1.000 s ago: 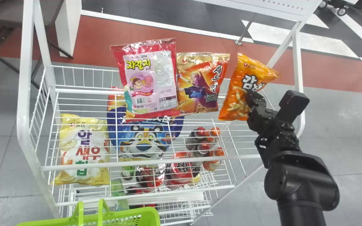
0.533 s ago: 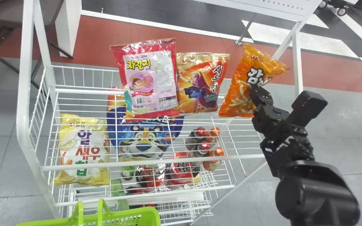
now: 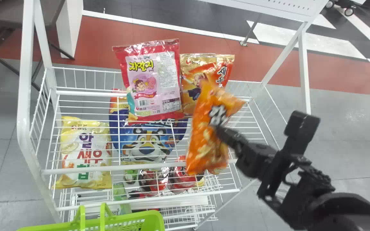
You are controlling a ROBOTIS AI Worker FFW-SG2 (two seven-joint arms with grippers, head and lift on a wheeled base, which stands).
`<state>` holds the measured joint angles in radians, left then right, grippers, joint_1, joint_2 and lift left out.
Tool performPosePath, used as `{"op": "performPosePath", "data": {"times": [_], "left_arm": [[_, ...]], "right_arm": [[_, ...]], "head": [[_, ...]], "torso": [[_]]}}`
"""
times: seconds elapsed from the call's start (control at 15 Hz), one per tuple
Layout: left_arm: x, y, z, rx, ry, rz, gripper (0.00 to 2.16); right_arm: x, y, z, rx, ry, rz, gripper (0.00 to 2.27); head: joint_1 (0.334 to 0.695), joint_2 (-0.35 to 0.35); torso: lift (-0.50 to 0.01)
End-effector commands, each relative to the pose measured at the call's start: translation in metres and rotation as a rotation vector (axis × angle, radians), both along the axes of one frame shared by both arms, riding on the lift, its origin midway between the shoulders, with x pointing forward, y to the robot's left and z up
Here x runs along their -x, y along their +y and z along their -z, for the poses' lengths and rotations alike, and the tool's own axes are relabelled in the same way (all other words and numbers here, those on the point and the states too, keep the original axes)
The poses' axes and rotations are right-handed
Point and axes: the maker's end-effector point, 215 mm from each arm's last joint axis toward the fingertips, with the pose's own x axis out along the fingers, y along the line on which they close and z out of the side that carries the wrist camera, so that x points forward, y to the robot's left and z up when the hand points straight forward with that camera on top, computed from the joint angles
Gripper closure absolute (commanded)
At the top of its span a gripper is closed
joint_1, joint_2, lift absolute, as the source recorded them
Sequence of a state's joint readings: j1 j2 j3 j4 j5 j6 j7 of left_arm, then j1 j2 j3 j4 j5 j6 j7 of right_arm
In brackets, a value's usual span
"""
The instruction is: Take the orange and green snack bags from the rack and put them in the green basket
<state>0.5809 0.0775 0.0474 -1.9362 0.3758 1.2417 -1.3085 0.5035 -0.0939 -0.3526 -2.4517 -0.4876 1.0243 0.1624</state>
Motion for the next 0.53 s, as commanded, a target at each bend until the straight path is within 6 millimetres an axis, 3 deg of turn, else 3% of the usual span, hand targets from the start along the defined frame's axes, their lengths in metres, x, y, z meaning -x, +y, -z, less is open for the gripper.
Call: {"op": "performPosePath", "data": {"times": [0.0,0.2,0.47], "left_arm": [[0.000,0.000,0.001,0.000,0.000,-0.002,2.00],[-0.001,0.000,0.000,0.002,-0.003,-0.003,2.00],[-0.002,0.000,0.002,0.000,-0.002,-0.004,2.00]], "right_arm": [[0.058,0.039,0.039,-0.051,0.221,-0.106,2.25],[0.131,0.081,0.060,-0.100,0.446,-0.243,2.25],[0.142,0.109,0.051,-0.130,0.442,-0.321,2.25]], "head": [[0.695,-0.350],[0.695,-0.350],[0.695,-0.350]], "torso": [[0.000],[0.000],[0.000]]}}
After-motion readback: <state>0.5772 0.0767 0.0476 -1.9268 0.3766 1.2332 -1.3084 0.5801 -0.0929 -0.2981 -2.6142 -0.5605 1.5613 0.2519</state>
